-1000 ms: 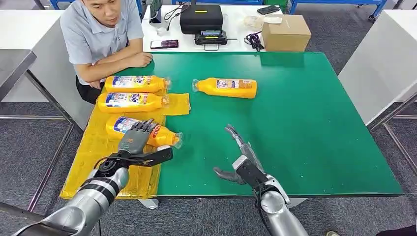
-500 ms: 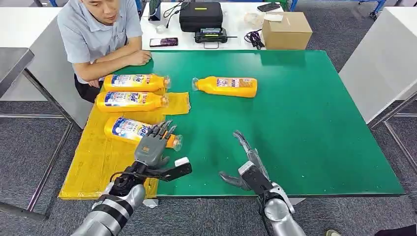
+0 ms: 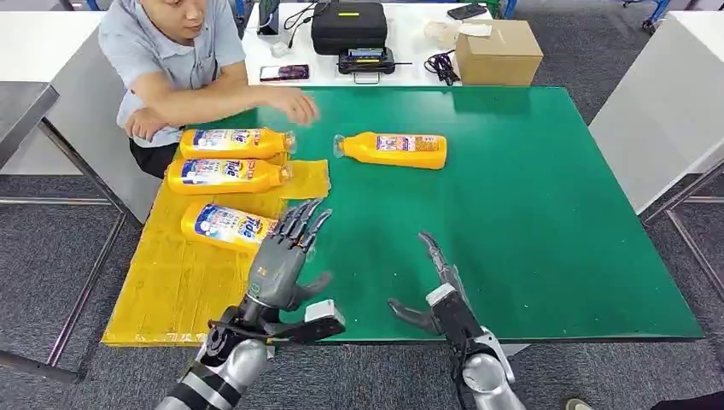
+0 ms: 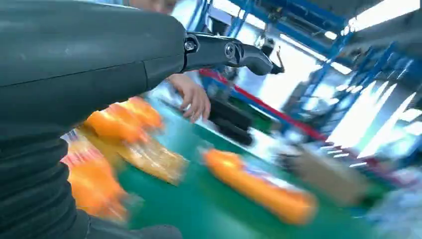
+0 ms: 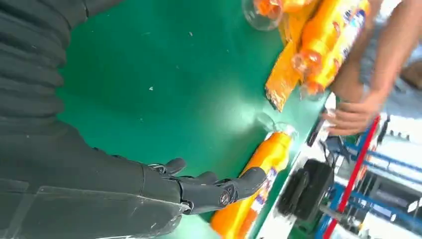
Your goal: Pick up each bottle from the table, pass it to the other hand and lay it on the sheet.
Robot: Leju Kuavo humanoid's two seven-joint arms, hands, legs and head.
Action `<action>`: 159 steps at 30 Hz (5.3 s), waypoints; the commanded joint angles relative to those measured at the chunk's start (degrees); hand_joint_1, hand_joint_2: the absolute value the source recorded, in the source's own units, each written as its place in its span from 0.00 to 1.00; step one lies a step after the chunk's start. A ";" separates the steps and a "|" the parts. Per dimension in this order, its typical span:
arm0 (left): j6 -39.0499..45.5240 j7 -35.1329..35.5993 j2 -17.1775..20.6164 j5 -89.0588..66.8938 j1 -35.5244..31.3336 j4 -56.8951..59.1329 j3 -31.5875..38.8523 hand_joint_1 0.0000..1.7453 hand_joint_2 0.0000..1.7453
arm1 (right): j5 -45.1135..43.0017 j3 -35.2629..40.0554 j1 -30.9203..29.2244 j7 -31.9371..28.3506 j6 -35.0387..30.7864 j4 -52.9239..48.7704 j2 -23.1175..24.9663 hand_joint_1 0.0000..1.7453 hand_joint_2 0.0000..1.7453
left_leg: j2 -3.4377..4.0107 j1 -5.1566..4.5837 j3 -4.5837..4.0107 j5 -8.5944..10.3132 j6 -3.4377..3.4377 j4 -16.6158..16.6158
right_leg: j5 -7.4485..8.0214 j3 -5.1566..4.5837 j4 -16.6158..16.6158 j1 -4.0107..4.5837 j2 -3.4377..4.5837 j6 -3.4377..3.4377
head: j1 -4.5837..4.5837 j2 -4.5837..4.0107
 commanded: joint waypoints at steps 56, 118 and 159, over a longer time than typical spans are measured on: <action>-7.60 -3.88 -2.06 29.66 5.91 -7.64 -8.61 0.00 1.00 | 30.72 5.44 -8.11 14.98 -13.63 9.53 -10.82 0.00 1.00 | 0.16 0.07 0.05 -0.01 -0.09 -0.04 | 0.08 0.06 -0.10 0.09 0.13 -0.10 | -0.02 0.00; -12.68 -1.85 -4.32 31.30 3.09 -2.73 -9.05 0.00 1.00 | 29.36 17.17 -21.02 16.55 3.02 30.34 -19.92 1.00 1.00 | 0.00 0.02 0.22 0.05 -0.03 -0.01 | 0.11 0.21 -0.10 0.04 -0.07 0.04 | -0.02 0.00; -12.76 -11.83 -3.97 63.70 8.24 -5.68 -1.20 0.00 1.00 | 9.97 1.30 -11.39 7.53 -3.20 14.00 -8.24 1.00 1.00 | 0.17 -0.02 0.07 0.10 0.08 -0.02 | 0.20 0.10 -0.03 -0.01 0.16 0.14 | -0.02 0.00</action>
